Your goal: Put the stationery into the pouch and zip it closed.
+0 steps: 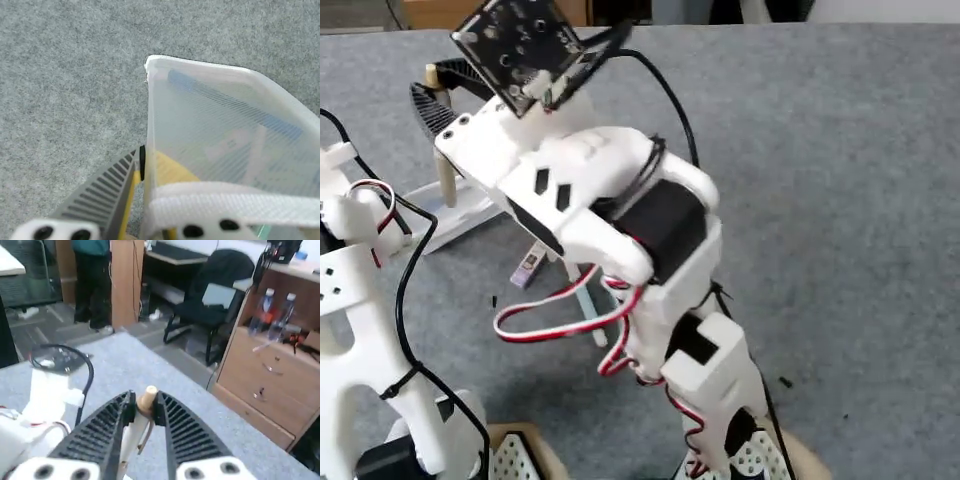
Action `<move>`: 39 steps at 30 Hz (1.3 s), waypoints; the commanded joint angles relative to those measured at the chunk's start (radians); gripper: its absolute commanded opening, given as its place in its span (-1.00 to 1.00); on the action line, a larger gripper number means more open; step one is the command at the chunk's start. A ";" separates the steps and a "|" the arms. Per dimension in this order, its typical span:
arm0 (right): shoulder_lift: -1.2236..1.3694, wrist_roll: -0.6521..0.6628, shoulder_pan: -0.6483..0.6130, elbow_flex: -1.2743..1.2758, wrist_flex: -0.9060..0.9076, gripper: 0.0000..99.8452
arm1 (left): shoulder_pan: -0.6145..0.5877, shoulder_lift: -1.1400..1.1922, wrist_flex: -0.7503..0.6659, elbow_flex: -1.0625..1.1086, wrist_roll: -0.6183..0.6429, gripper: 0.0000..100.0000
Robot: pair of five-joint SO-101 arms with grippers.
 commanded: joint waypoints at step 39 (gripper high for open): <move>-0.070 0.181 -0.064 -0.019 0.216 -0.80 | -0.012 0.003 -0.011 -0.005 -0.006 -0.94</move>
